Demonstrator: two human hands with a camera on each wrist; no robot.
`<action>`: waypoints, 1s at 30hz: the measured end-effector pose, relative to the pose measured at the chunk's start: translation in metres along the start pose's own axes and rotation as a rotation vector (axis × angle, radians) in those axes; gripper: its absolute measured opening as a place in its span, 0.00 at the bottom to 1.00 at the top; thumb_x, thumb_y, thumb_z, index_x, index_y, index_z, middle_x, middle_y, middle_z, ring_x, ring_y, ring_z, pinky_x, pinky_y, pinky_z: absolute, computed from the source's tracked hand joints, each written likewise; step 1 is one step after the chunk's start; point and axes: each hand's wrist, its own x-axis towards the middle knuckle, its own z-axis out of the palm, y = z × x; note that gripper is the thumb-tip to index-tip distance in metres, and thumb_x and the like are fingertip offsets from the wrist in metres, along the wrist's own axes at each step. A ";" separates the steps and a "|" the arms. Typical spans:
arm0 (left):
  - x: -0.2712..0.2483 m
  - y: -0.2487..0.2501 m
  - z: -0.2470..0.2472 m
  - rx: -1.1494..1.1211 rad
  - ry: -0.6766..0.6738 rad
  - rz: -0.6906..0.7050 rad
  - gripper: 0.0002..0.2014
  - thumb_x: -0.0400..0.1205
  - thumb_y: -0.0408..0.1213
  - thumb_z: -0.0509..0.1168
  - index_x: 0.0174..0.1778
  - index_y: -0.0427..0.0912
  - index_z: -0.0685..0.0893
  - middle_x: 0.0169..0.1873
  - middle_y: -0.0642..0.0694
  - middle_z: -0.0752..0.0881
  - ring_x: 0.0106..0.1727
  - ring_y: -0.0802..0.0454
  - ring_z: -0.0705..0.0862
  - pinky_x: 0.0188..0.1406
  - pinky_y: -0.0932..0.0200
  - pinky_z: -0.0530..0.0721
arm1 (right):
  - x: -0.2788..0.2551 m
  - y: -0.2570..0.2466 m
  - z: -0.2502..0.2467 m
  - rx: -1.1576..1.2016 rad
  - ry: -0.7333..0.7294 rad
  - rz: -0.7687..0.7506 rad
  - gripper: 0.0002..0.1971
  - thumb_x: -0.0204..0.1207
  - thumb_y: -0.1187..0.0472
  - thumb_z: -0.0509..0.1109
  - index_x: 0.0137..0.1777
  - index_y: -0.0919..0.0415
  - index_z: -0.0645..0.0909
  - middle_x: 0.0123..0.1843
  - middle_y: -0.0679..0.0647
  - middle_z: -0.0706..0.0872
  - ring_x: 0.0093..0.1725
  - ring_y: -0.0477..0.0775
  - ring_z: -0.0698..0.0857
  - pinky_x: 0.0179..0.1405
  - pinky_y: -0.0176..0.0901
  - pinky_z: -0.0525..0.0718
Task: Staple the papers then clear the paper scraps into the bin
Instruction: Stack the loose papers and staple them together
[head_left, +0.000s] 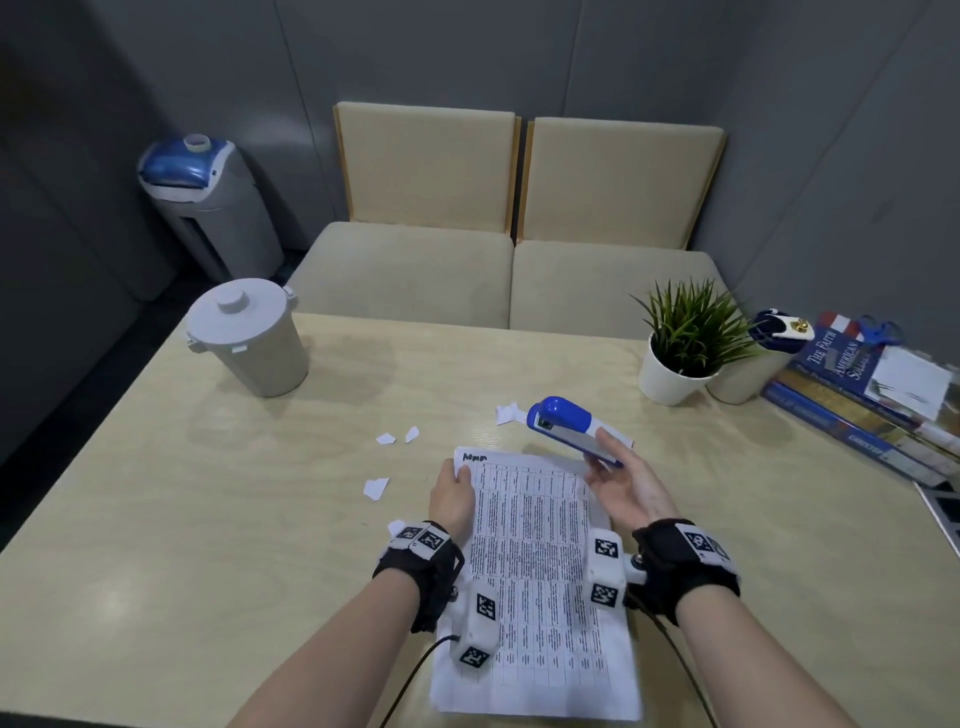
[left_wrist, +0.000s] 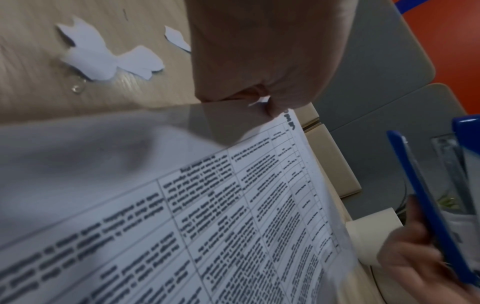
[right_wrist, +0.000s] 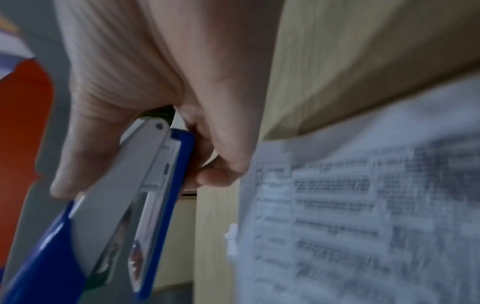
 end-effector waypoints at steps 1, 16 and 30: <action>0.000 0.000 -0.001 -0.006 -0.002 -0.004 0.14 0.88 0.38 0.46 0.61 0.34 0.71 0.57 0.44 0.75 0.58 0.49 0.73 0.56 0.58 0.66 | 0.000 0.000 0.004 0.091 0.000 0.014 0.20 0.56 0.59 0.83 0.44 0.58 0.78 0.46 0.55 0.85 0.50 0.51 0.80 0.51 0.42 0.75; -0.005 0.006 -0.002 0.000 0.061 0.073 0.14 0.87 0.37 0.50 0.58 0.32 0.75 0.51 0.37 0.82 0.52 0.43 0.77 0.50 0.54 0.71 | 0.054 0.031 0.121 -0.354 0.195 -0.179 0.09 0.75 0.55 0.71 0.47 0.55 0.74 0.39 0.52 0.78 0.39 0.54 0.79 0.46 0.47 0.79; -0.001 0.009 -0.008 0.022 0.051 0.123 0.10 0.88 0.38 0.50 0.48 0.39 0.73 0.48 0.38 0.83 0.50 0.40 0.81 0.45 0.52 0.72 | 0.060 0.063 0.118 -0.811 0.170 -0.272 0.12 0.74 0.47 0.67 0.53 0.52 0.77 0.42 0.48 0.83 0.43 0.52 0.82 0.43 0.43 0.77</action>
